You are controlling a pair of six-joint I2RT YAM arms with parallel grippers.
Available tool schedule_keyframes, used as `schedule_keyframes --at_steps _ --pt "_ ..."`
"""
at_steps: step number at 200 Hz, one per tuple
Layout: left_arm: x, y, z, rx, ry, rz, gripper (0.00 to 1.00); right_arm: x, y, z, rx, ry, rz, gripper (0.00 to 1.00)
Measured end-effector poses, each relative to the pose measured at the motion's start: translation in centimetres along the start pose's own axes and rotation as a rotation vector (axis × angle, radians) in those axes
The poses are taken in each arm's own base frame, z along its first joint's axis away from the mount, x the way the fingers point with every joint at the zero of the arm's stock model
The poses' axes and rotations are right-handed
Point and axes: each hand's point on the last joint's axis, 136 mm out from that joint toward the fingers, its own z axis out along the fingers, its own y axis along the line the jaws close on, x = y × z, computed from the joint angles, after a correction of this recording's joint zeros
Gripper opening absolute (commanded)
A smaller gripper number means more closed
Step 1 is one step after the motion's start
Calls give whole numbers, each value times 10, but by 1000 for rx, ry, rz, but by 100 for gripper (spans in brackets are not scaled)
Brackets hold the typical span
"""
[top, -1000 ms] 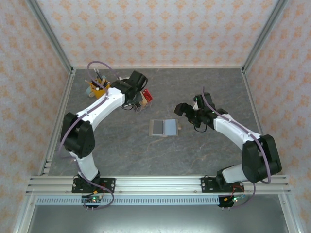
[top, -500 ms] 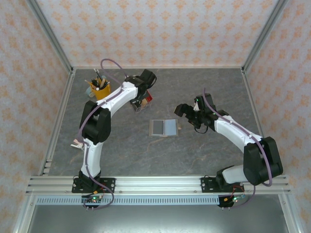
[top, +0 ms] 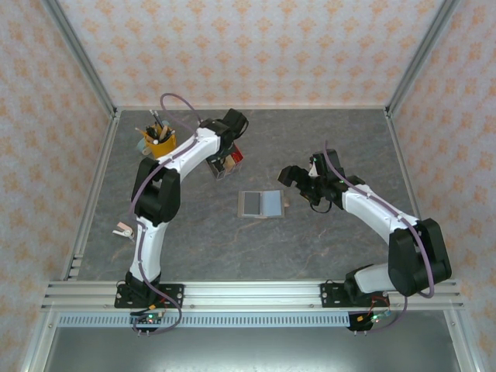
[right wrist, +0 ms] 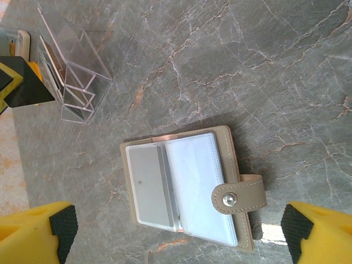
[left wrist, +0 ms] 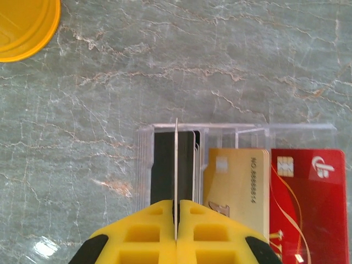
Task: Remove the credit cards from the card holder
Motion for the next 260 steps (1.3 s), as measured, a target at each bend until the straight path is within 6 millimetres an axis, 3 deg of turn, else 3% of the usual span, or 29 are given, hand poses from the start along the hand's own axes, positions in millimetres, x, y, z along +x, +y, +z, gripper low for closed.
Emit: schedule_keyframes --at_steps 69,111,161,204,260 --pt "11 0 14 -6 52 17 25 -1 2 -2 -5 -5 -2 96" --pt "15 -5 10 30 85 36 28 0 1 -3 -2 -2 -1 96" --pt "11 -7 -11 129 125 21 28 0 1 -3 -2 -1 -1 96" --pt "4 -2 -7 145 141 43 34 0 1 -3 -2 -2 -1 96" --pt "6 -10 -8 184 161 120 39 0 1 -3 -2 -2 0 96"
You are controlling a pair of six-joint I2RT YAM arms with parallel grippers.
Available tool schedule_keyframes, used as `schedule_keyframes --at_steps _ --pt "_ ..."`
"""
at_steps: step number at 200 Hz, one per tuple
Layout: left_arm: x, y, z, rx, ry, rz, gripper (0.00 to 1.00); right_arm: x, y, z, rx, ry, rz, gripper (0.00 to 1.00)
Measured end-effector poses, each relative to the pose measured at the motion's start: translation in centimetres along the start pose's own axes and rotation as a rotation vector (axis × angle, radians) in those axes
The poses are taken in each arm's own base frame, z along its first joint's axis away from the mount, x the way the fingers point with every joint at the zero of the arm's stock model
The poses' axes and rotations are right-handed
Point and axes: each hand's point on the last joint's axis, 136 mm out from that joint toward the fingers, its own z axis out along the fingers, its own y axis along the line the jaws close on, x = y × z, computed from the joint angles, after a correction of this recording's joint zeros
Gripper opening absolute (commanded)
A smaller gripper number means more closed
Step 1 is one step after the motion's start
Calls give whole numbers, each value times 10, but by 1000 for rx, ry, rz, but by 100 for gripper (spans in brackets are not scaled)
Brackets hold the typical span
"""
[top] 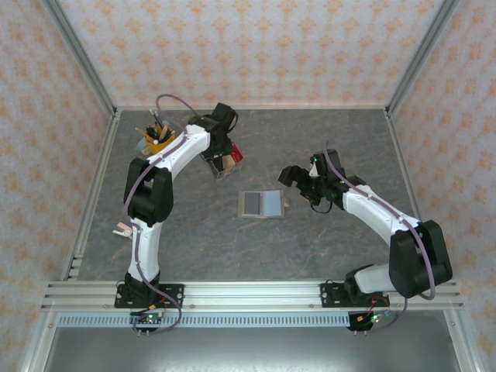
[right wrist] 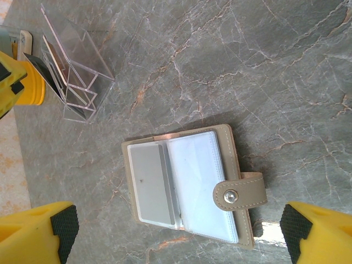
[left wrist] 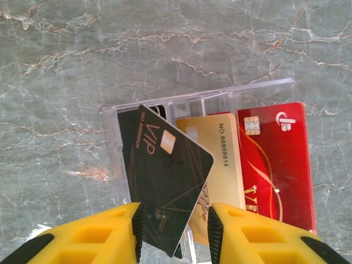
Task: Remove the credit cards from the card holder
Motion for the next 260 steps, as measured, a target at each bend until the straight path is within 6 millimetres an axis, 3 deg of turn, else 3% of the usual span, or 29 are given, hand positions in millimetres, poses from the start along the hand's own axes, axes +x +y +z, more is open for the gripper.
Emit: schedule_keyframes --at_steps 44,109,194,260 --pt "0 -4 10 -14 15 35 37 0 0 0 0 0 6 96" --pt "9 -3 26 -68 51 68 22 0 0 0 0 0 6 96" --pt "4 1 17 -84 29 33 5 0 0 0 0 0 6 95" --pt "10 -1 15 -34 55 -50 5 0 0 0 0 0 6 94"
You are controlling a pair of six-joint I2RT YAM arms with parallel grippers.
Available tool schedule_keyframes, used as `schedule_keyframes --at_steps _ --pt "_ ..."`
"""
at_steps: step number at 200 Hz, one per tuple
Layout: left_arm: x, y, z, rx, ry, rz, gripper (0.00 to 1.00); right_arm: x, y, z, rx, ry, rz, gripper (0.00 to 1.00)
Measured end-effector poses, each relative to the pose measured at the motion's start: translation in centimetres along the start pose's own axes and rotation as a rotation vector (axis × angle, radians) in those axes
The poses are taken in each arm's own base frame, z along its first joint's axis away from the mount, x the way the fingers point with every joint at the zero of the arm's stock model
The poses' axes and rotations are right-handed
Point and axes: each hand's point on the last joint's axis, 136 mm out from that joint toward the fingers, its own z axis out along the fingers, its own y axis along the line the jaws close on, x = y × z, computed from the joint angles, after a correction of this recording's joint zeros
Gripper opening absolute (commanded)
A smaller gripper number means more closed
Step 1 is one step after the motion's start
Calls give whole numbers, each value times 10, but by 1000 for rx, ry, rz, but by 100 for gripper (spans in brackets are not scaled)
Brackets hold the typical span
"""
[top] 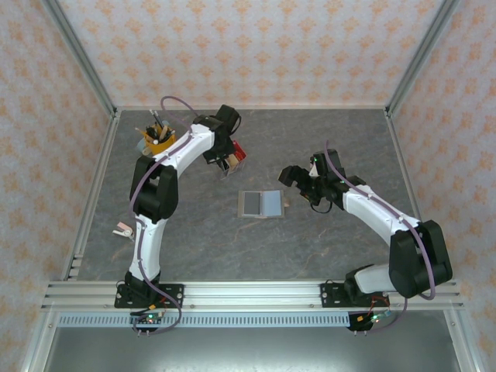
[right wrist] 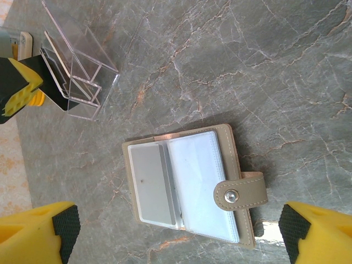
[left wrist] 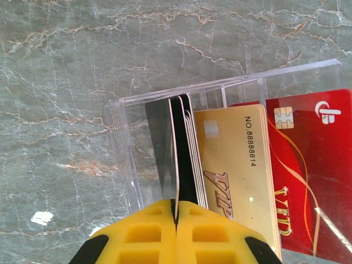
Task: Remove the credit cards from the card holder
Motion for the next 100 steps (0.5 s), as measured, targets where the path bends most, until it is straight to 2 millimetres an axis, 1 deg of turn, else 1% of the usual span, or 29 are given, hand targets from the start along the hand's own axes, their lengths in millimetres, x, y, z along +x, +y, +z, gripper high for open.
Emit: schedule_keyframes --at_steps 20,60,77,100 --pt "-1 0 1 15 14 -27 8 0 0 0 0 0 0 94" --pt "-2 1 2 39 42 -67 20 0 0 0 0 0 0 94" --pt "-2 -1 2 47 46 -77 23 0 0 0 0 0 0 94" --pt "-1 -4 2 64 53 -76 24 0 0 0 0 0 0 94"
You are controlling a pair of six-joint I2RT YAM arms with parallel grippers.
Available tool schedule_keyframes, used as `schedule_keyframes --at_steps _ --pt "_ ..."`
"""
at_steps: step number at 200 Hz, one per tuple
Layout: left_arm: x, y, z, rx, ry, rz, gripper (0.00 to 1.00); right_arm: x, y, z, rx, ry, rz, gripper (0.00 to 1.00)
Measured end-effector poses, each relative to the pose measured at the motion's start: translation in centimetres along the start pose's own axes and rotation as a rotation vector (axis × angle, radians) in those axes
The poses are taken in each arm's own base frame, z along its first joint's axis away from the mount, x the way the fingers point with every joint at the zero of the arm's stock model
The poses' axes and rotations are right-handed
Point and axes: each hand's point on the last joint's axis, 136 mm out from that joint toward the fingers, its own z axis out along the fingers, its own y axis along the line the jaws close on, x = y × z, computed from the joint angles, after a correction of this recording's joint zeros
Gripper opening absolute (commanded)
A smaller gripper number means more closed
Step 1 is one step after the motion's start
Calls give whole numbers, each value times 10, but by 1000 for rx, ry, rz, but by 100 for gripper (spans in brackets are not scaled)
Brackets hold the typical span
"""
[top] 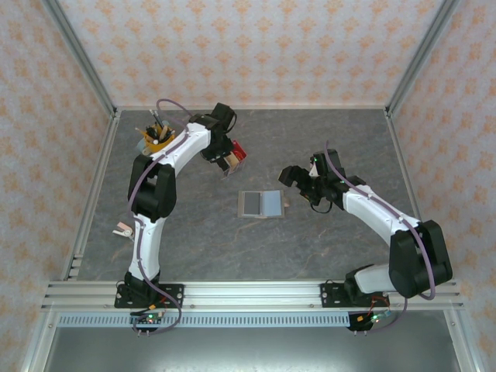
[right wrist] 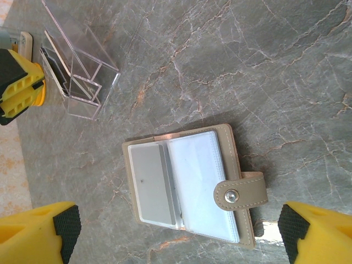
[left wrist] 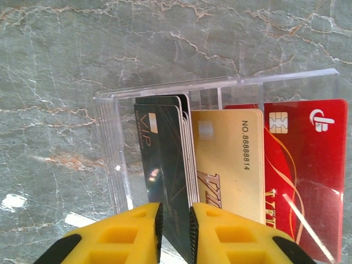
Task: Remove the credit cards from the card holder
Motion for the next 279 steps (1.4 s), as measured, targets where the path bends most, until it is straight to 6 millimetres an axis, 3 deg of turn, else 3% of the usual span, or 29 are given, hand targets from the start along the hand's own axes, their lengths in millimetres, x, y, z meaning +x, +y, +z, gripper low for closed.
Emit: schedule_keyframes --at_steps 48,76,97,129,149,192,213,232,279 --pt "0 -6 0 33 3 15 31 0 0 0 1 0 0 93" --pt "8 4 -9 33 6 39 38 7 -4 1 40 11 -23 91" --pt "13 14 -38 56 -17 56 47 18 4 2 82 23 -88 88" --pt "15 31 -106 149 -113 65 61 34 33 14 121 39 -224 82" --pt "18 50 -126 177 -151 53 70 49 46 32 161 67 -297 78" --pt "42 104 -108 116 -124 23 95 78 44 69 281 149 -396 71" --pt "55 119 -100 97 -108 28 100 80 36 82 341 172 -410 67" --pt "59 123 -97 96 -101 27 100 80 27 90 391 184 -413 63" --pt "71 110 -84 184 -53 34 100 81 8 99 479 208 -425 53"
